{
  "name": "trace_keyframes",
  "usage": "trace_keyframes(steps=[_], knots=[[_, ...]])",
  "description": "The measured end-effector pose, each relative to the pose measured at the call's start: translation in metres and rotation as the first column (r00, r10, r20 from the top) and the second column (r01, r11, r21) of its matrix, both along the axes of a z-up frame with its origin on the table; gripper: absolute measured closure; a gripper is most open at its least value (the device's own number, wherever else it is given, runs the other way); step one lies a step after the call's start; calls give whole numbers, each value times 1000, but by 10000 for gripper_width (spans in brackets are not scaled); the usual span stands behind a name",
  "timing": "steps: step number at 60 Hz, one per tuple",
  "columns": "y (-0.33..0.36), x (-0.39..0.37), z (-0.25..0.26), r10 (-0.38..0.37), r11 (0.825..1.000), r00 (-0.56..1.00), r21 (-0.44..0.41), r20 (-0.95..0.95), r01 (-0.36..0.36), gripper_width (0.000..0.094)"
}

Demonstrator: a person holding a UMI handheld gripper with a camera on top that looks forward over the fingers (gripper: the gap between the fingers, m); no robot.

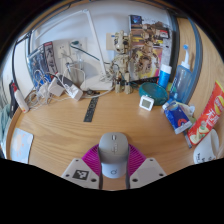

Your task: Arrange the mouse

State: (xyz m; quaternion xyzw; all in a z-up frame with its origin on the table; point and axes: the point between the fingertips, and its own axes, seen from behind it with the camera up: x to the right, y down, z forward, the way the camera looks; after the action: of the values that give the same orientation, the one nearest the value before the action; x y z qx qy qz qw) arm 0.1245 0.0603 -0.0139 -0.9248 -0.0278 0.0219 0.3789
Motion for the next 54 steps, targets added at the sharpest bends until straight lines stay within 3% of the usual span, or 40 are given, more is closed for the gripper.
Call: trace_keyframes(steps=[1,11,20,28,36,43,54], knots=[[0,0,0,-9,1000,1000,-3,1,9,638],[-3,-2,4,-96,994,995,-41,27,97,642],[3,-39,87,-174,982,985,76,-14,174,640],[0,-120,196,-132,961,990,237,-47,140,640],[-12,-221,251,-53,951,994,299,-99,81,640],[-28,-307,235,29,963,994,270,-105,0,641],[-60,-396,127,115,989,990,104,-80,-107,642]])
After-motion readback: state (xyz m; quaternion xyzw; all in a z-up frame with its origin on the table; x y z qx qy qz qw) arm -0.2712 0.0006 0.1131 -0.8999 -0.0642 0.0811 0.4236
